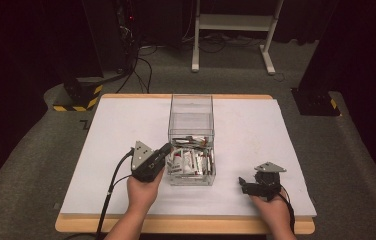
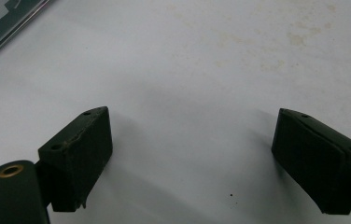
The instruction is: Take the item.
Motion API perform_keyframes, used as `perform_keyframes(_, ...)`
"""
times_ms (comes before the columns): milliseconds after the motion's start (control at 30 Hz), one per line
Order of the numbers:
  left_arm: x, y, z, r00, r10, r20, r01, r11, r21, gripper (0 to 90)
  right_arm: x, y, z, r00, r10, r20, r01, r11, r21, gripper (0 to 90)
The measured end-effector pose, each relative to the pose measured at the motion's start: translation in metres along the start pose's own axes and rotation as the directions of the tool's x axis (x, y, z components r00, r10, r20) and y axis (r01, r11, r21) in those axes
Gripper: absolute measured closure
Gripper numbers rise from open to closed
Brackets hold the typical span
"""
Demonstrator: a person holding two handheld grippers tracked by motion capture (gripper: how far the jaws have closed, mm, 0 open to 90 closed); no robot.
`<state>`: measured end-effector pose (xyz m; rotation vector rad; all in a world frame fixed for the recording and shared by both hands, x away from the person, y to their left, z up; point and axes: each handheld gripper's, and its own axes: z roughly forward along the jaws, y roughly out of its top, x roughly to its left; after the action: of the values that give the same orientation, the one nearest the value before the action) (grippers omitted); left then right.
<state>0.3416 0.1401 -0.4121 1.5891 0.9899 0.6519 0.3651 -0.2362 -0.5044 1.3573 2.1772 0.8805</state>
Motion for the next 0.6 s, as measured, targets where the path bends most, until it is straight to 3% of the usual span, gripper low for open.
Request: perform_keyframes(600,-0.0050,0.0095,-0.0047,0.9998,0.011,0.014,-0.010,0.9990,-0.044,89.5,-0.0001,0.0000,-0.0001,1.0000,-0.001,0.000,0.001,1.0000,0.001,12.2)
